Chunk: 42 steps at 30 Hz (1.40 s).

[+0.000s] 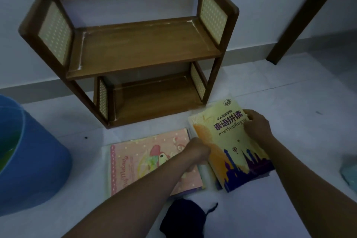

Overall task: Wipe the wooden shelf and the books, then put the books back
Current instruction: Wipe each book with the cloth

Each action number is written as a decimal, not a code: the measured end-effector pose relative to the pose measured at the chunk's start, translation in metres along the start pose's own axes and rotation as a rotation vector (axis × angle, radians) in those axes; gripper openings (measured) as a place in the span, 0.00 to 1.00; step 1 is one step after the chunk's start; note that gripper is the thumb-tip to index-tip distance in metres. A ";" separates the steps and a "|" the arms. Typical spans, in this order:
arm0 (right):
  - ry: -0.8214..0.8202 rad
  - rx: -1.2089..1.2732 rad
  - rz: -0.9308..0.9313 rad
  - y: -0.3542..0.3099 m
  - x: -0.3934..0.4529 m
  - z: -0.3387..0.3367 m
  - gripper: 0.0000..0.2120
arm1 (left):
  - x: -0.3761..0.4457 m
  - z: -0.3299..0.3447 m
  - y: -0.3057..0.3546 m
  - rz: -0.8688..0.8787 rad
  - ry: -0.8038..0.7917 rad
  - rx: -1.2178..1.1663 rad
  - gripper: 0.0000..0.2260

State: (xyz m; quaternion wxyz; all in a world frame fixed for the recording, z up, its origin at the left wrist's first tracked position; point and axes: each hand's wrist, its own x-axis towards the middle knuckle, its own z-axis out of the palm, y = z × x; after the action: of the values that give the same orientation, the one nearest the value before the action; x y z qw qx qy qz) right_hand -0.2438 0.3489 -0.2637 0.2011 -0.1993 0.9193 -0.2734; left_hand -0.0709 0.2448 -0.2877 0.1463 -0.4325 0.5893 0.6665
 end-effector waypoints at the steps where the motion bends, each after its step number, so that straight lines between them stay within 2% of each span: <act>1: -0.009 0.005 0.000 0.004 0.001 0.002 0.20 | 0.003 0.001 -0.001 0.000 0.006 0.004 0.11; 4: 0.001 0.012 0.013 0.014 0.000 0.006 0.19 | 0.004 0.000 0.001 0.033 0.014 0.014 0.10; 7: -0.027 -0.057 0.022 0.024 -0.006 0.012 0.24 | 0.003 -0.004 -0.004 0.045 -0.031 -0.095 0.11; 8: -0.035 -0.105 0.046 0.028 -0.009 0.016 0.28 | 0.002 -0.006 -0.005 0.059 -0.044 -0.136 0.14; 10: 0.008 -0.317 0.045 0.033 -0.024 0.030 0.35 | -0.001 -0.014 -0.008 0.128 -0.036 -0.143 0.25; 12: 0.112 -0.405 -0.140 0.025 -0.055 0.046 0.34 | -0.018 -0.029 -0.008 0.249 0.010 -0.092 0.31; 14: 0.127 -0.254 -0.409 0.013 -0.109 0.067 0.24 | -0.039 -0.055 -0.020 0.374 0.153 0.046 0.30; 15: 0.069 -0.205 -0.472 0.013 -0.147 0.089 0.19 | -0.051 -0.073 -0.032 0.415 0.272 0.159 0.29; 16: -0.061 -0.201 -0.487 0.019 -0.175 0.109 0.17 | -0.062 -0.092 -0.049 0.428 0.384 0.260 0.29; 17: -0.180 -0.214 -0.382 0.024 -0.202 0.126 0.19 | -0.075 -0.110 -0.068 0.428 0.478 0.333 0.29; 18: -0.216 -0.183 -0.301 0.043 -0.219 0.152 0.24 | -0.086 -0.126 -0.089 0.414 0.549 0.367 0.30; 19: -0.288 -0.094 -0.288 0.062 -0.232 0.180 0.29 | -0.095 -0.139 -0.108 0.389 0.578 0.405 0.33; 20: -0.260 -0.034 -0.389 0.075 -0.242 0.198 0.30 | -0.100 -0.149 -0.124 0.344 0.557 0.475 0.40; 21: -0.140 -0.047 -0.502 0.087 -0.248 0.206 0.24 | -0.102 -0.157 -0.139 0.297 0.493 0.551 0.48; 22: -0.098 -0.064 -0.555 0.083 -0.245 0.200 0.16 | -0.104 -0.161 -0.155 0.252 0.410 0.622 0.56; 23: -0.122 -0.128 -0.582 0.058 -0.241 0.177 0.12 | -0.104 -0.165 -0.170 0.233 0.338 0.674 0.59; 25: -0.165 -0.062 -0.604 0.024 -0.229 0.154 0.17 | -0.102 -0.168 -0.189 0.276 0.320 0.709 0.59; 28: 0.008 0.044 -0.668 0.004 -0.190 0.132 0.24 | -0.094 -0.169 -0.197 0.309 0.370 0.708 0.57; 31: 0.081 -0.096 -0.499 -0.014 -0.150 0.136 0.25 | -0.095 -0.165 -0.198 0.301 0.371 0.734 0.56; 33: 0.022 -0.224 -0.508 -0.022 -0.156 0.157 0.25 | -0.094 -0.166 -0.199 0.246 0.358 0.775 0.59; 34: -0.017 -0.252 -0.564 -0.025 -0.171 0.174 0.25 | -0.092 -0.166 -0.200 0.227 0.367 0.811 0.60; 37: -0.143 -0.265 -0.910 -0.042 -0.215 0.219 0.23 | -0.090 -0.167 -0.201 0.217 0.379 0.911 0.61; 39: -0.178 -0.310 -1.046 -0.063 -0.194 0.220 0.21 | -0.091 -0.168 -0.202 0.242 0.373 0.910 0.61; 41: -0.126 -0.327 -0.950 -0.073 -0.148 0.210 0.21 | -0.090 -0.171 -0.203 0.263 0.361 0.881 0.62; 42: -0.087 -0.351 -0.770 -0.075 -0.125 0.201 0.25 | -0.089 -0.170 -0.203 0.261 0.354 0.876 0.62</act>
State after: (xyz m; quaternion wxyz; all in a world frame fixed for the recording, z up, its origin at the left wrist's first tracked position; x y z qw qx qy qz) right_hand -0.0230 0.2655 -0.3423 0.0860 -0.5707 0.8011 -0.1589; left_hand 0.1930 0.1708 -0.3433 0.1272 -0.3595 0.8795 0.2847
